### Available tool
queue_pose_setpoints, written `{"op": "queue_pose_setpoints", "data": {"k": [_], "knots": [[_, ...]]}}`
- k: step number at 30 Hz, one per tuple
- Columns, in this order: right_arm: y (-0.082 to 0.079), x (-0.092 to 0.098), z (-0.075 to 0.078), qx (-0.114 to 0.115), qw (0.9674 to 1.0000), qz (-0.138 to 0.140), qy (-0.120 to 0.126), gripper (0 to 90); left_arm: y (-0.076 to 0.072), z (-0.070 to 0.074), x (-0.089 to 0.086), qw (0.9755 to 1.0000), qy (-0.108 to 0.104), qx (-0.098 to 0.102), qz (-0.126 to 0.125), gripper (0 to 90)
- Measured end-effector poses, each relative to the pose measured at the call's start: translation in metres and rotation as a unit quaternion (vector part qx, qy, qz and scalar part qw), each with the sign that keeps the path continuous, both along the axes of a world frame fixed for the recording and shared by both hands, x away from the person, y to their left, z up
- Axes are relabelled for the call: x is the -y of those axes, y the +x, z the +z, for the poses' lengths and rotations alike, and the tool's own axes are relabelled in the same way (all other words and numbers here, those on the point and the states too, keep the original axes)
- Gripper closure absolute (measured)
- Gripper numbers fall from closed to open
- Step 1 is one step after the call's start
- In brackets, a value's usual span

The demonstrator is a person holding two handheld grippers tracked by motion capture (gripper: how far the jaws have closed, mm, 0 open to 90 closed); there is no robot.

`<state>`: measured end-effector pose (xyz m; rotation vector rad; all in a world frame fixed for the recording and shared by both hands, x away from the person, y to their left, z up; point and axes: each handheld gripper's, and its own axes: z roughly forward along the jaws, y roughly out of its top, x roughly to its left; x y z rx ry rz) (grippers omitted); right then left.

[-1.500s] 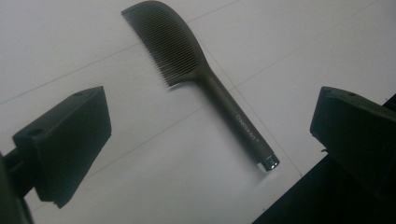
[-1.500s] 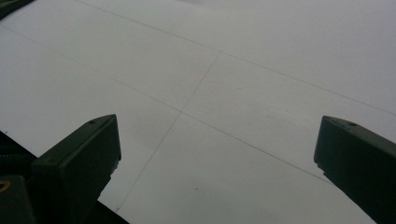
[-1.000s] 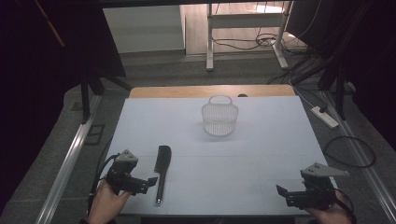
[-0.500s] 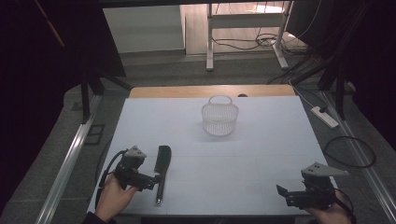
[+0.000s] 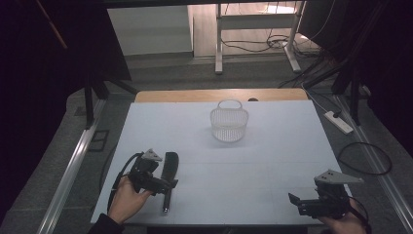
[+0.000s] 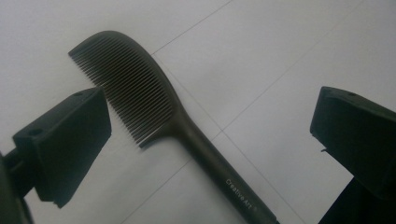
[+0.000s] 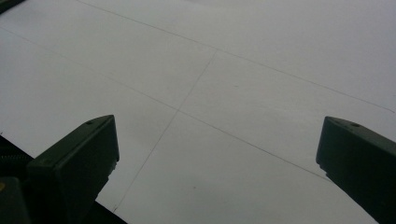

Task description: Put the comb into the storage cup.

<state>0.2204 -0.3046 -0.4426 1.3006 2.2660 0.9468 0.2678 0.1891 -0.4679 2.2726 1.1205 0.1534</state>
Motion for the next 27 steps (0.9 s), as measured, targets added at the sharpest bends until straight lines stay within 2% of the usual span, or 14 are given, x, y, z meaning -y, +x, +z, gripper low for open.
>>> {"op": "queue_pose_setpoints", "data": {"k": [11,15,20,23,27], "knots": [[0.000,0.000,0.000,-0.001,1.0000,0.001,-0.001,0.0,0.010,-0.002,0.018,0.9998,0.017,-0.005,-0.012,0.1],[0.001,0.000,0.000,-0.002,1.0000,0.001,-0.001,0.0,0.012,-0.002,0.022,0.9998,0.009,-0.007,-0.017,0.1],[0.001,0.000,-0.001,-0.003,1.0000,0.001,-0.002,0.0,0.013,-0.002,0.026,0.9996,0.024,-0.002,-0.016,1.5],[0.001,0.000,-0.001,-0.004,1.0000,0.002,-0.002,0.0,0.012,-0.003,0.025,0.9996,0.025,-0.004,-0.013,10.3],[0.001,-0.001,-0.001,-0.004,1.0000,0.000,-0.004,0.2,0.011,-0.003,0.023,0.9995,0.032,-0.008,-0.001,32.6]]}}
